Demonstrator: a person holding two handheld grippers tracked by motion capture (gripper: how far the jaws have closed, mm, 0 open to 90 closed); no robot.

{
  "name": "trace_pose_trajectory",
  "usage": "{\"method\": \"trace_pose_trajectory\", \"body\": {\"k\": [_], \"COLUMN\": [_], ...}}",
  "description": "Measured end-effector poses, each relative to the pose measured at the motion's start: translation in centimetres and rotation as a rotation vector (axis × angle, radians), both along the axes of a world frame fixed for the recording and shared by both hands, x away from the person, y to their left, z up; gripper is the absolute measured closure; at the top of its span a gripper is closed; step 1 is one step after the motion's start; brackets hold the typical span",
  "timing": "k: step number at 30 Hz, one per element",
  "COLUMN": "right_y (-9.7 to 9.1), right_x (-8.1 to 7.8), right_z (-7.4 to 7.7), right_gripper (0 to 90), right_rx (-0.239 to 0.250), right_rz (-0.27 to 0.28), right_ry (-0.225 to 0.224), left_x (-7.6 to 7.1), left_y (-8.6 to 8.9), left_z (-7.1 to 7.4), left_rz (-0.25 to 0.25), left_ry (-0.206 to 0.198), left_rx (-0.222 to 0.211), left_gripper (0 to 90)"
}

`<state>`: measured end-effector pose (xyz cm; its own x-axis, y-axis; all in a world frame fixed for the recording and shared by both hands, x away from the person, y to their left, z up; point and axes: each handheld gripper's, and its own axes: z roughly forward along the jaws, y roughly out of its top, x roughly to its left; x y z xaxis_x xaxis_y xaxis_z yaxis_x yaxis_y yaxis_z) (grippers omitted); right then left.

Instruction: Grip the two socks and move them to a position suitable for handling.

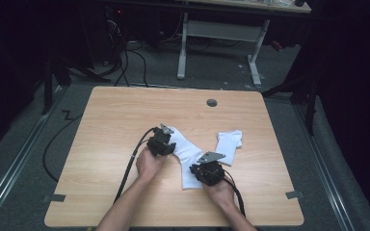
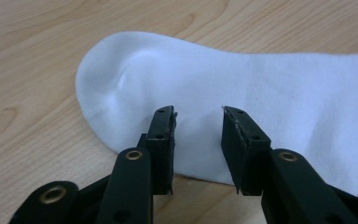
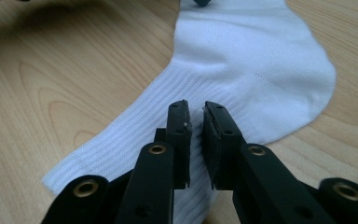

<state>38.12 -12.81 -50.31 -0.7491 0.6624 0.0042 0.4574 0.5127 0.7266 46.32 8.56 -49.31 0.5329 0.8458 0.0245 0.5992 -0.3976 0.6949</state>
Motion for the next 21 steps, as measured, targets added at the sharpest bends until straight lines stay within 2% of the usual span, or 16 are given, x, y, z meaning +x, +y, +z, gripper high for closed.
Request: {"method": "trace_pose_trajectory", "body": {"k": [7, 8, 9, 12, 14, 15, 19, 21], "right_y": [-0.1, 0.1, 0.1, 0.5, 0.8, 0.8, 0.8, 0.3], "right_x": [-0.3, -0.2, -0.2, 0.0, 0.2, 0.2, 0.3, 0.6], "right_z": [0.0, -0.1, -0.1, -0.2, -0.2, -0.2, -0.1, 0.1], "right_gripper": [78.4, 76.2, 76.2, 73.8, 71.7, 71.7, 71.4, 74.0], "right_rx": [0.001, 0.010, 0.010, 0.019, 0.026, 0.026, 0.036, 0.046], "right_rz": [0.011, -0.003, -0.003, -0.021, -0.029, -0.029, -0.043, -0.081], "right_ry": [0.000, 0.000, 0.000, -0.004, -0.006, -0.006, -0.009, -0.028], "left_x": [0.7, 0.6, 0.6, -0.2, -1.8, -1.8, -3.6, -4.1], "left_y": [0.3, 0.3, 0.3, 0.1, -0.2, -0.2, -1.0, -1.2], "left_z": [-0.2, -0.1, -0.1, 0.6, 0.9, 0.9, 0.5, 0.2], "left_rz": [0.044, 0.047, 0.047, 0.024, -0.018, -0.018, -0.069, -0.082], "left_ry": [-0.026, -0.021, -0.021, -0.036, -0.045, -0.045, -0.024, -0.011], "left_rx": [-0.017, -0.033, -0.033, -0.063, -0.096, -0.096, -0.074, -0.068], "left_gripper": [63.0, 56.5, 53.9, 50.5, 48.5, 47.9, 46.9, 46.1]}}
